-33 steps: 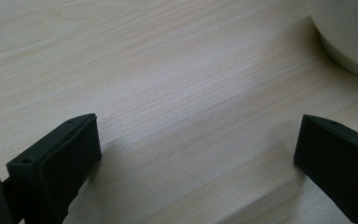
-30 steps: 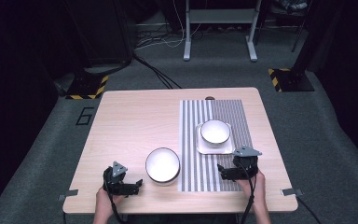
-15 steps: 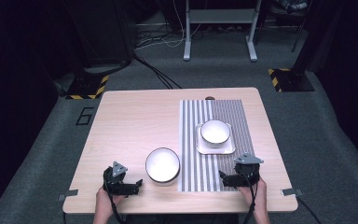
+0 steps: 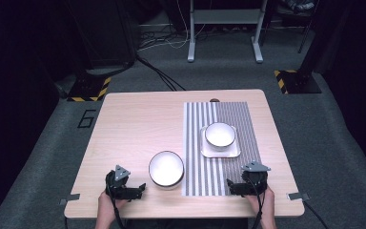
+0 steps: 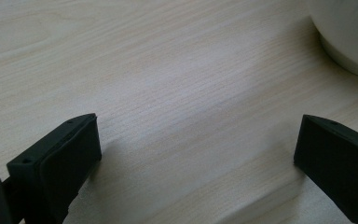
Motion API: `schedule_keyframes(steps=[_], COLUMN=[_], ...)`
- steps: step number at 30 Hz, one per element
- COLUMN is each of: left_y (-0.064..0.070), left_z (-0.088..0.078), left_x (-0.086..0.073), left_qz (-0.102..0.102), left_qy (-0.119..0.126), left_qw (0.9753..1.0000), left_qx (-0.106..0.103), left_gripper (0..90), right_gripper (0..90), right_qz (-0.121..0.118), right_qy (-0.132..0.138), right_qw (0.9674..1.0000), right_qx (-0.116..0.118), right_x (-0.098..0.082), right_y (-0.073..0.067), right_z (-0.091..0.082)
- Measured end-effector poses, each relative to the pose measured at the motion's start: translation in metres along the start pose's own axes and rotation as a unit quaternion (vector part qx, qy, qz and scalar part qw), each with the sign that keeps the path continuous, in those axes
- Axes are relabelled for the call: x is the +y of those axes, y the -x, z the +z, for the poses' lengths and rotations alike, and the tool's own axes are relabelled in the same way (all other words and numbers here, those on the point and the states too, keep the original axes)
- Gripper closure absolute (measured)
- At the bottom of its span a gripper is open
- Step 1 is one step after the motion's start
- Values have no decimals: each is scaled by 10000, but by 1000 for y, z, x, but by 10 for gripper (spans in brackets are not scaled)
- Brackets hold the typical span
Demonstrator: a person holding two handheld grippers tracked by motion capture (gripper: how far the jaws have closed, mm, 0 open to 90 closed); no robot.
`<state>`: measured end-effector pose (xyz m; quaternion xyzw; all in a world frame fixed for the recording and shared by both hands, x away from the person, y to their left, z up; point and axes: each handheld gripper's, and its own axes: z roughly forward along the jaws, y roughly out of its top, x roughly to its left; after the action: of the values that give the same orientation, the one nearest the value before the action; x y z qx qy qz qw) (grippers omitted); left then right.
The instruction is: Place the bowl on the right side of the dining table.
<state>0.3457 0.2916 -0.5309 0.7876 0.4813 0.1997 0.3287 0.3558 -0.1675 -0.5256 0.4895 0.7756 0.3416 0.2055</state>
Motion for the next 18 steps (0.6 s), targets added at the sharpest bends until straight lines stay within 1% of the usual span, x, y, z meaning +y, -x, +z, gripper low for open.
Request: schedule_keyframes(steps=[2,6,7,18], left_y=[0,0,0,1], left_z=[0,0,0,2], left_x=[0,0,0,0], left_qz=[-2,-3,1,-71], left_qy=[3,4,8,61], left_qw=[10000,10000,10000,9999], left_qx=[0,7,9,47], left_gripper=[4,4,4,3], right_gripper=[0,1,0,0], right_qz=[-1,-17,-83,-33], right_qy=[-49,-49,-93,-95], right_qw=[10000,10000,9999,9999], right_qx=[-30,-54,-64,-88], right_x=[-1,-2,-2,-1], right_y=[0,-2,-2,-3], right_z=[1,3,4,5])
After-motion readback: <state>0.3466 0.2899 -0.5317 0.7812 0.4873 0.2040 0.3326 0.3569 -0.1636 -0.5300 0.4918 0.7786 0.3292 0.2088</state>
